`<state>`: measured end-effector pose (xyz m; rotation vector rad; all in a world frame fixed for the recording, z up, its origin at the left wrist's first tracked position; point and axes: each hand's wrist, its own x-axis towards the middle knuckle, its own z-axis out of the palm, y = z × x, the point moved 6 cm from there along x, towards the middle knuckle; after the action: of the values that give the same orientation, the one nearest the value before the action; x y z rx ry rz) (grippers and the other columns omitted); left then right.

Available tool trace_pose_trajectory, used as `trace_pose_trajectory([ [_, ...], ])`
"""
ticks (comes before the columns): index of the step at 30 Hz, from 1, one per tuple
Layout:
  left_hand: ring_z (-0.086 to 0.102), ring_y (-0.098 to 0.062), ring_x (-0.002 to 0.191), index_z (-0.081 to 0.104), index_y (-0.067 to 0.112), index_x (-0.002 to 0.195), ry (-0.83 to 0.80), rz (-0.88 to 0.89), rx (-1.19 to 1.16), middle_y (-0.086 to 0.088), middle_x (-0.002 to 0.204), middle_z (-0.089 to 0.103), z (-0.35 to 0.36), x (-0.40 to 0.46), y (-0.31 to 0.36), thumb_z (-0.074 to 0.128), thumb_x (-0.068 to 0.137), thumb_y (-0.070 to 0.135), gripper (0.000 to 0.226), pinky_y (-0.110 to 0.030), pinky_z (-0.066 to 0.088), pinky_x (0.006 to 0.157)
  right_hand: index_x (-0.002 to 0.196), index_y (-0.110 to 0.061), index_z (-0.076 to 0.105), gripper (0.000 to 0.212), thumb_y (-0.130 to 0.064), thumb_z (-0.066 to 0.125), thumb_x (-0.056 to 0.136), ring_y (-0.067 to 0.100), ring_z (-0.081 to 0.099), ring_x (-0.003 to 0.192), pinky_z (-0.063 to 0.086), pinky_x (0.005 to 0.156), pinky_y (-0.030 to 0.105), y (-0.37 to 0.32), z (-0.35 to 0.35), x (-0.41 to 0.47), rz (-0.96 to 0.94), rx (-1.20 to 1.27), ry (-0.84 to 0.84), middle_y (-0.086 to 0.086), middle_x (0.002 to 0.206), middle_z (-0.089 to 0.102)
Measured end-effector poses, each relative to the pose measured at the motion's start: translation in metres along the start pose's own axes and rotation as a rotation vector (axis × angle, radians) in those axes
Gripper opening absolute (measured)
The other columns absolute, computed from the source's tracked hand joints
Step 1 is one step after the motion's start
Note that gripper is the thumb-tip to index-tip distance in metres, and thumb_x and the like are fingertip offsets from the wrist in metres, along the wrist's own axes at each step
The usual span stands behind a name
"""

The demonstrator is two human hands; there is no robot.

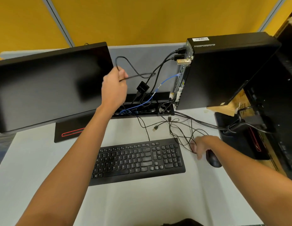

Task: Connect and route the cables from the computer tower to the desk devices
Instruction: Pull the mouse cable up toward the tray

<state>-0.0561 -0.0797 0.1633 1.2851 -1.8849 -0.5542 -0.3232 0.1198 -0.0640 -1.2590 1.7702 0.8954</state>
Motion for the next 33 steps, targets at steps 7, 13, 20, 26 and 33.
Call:
trace_pose_trajectory([
  [7,0.058,-0.032,0.086,0.051,0.024,0.073,-0.606,-0.131,0.316,-0.005,0.098,0.066,0.09,-0.044,-0.042,0.041,0.079,0.014,0.015,-0.037,0.047,0.072,0.131,-0.017,0.049,0.057,-0.023,0.073,0.081,0.028,0.049,0.119,0.045,0.097,0.034,-0.007,-0.077,0.007,-0.174,0.513,0.475,0.01,0.131,0.045],
  [13,0.058,-0.031,0.107,0.06,0.017,0.114,-0.862,-0.194,0.45,-0.01,0.117,0.06,0.161,-0.076,-0.062,0.06,0.089,0.028,0.027,-0.038,0.047,0.084,0.147,-0.016,0.035,0.071,-0.021,0.07,0.085,0.027,0.047,0.13,0.038,0.107,0.035,-0.04,-0.066,0.026,-0.293,0.876,0.433,0.01,0.142,0.048],
  [20,0.051,-0.024,0.12,0.051,0.022,0.131,-0.995,-0.206,0.509,-0.003,0.13,0.054,0.216,-0.096,-0.065,0.066,0.083,0.047,0.057,-0.037,0.045,0.092,0.138,-0.019,0.038,0.058,-0.016,0.068,0.088,0.018,0.057,0.09,0.047,0.072,0.024,-0.055,-0.073,0.028,-0.469,0.944,0.542,0.006,0.097,0.059],
  [26,0.062,-0.028,0.095,0.064,0.017,0.108,-0.707,-0.308,0.431,-0.006,0.098,0.064,0.185,-0.069,-0.061,0.048,0.091,0.023,0.023,-0.033,0.048,0.076,0.138,-0.035,0.032,0.068,-0.007,0.066,0.086,0.014,0.054,0.063,0.047,0.059,0.026,-0.037,-0.094,-0.003,-0.581,0.981,0.624,0.0,0.095,0.065],
  [33,0.056,-0.038,0.101,0.061,0.014,0.112,-0.187,-0.489,0.277,-0.014,0.112,0.061,0.091,-0.023,-0.052,0.045,0.089,0.016,0.028,-0.034,0.037,0.075,0.152,-0.033,0.016,0.075,-0.021,0.061,0.093,0.024,0.062,0.094,0.049,0.086,0.036,0.01,-0.051,-0.003,-0.279,0.742,0.884,0.0,0.137,0.053],
])
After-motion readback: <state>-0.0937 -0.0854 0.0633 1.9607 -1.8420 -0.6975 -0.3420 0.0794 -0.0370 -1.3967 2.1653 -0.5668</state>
